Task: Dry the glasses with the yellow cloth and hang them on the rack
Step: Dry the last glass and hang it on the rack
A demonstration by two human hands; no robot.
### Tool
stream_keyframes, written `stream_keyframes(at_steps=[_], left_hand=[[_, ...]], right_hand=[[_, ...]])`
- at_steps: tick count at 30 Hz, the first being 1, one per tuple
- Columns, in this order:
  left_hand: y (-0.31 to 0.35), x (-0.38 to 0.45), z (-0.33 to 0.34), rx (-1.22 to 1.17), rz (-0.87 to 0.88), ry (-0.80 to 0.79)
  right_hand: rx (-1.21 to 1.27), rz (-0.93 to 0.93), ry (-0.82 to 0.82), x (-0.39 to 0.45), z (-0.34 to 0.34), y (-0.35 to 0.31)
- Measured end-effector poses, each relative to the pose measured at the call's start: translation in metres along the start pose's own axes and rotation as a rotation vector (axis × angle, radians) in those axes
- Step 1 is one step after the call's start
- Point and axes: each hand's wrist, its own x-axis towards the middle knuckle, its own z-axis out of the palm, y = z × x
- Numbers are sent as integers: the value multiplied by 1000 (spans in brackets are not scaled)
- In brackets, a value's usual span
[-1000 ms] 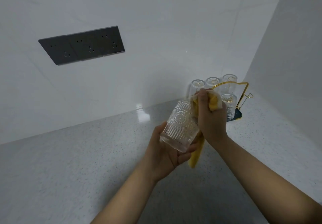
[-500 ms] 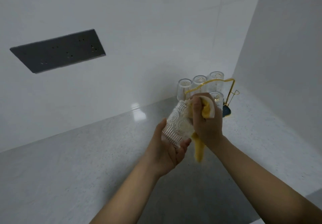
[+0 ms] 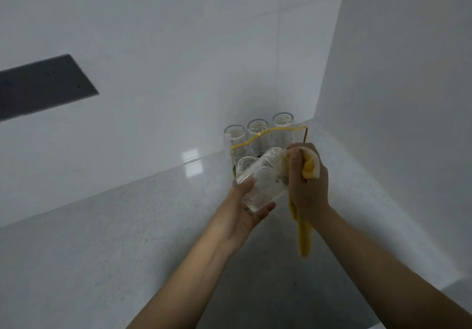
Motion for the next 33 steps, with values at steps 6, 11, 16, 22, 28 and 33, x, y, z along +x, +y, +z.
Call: stream_keyframes(at_steps=[6, 11, 16, 22, 28, 33], left_hand=[[-10, 42, 34, 16, -160, 17], [-4, 77, 55, 338, 30, 130], [4, 107, 86, 1006, 308, 281], [0, 141, 108, 1543, 515, 326], [-6, 169, 120, 1786, 468, 310], [-17, 189, 115, 1877, 392, 306]], right_hand=[[-39, 219, 69, 31, -39, 54], [-70, 532, 33, 62, -65, 97], [-107, 624, -77, 75, -86, 109], [-57, 721, -84, 79, -92, 116], [-28, 770, -105, 87, -88, 122], [-48, 781, -120, 95, -84, 127]])
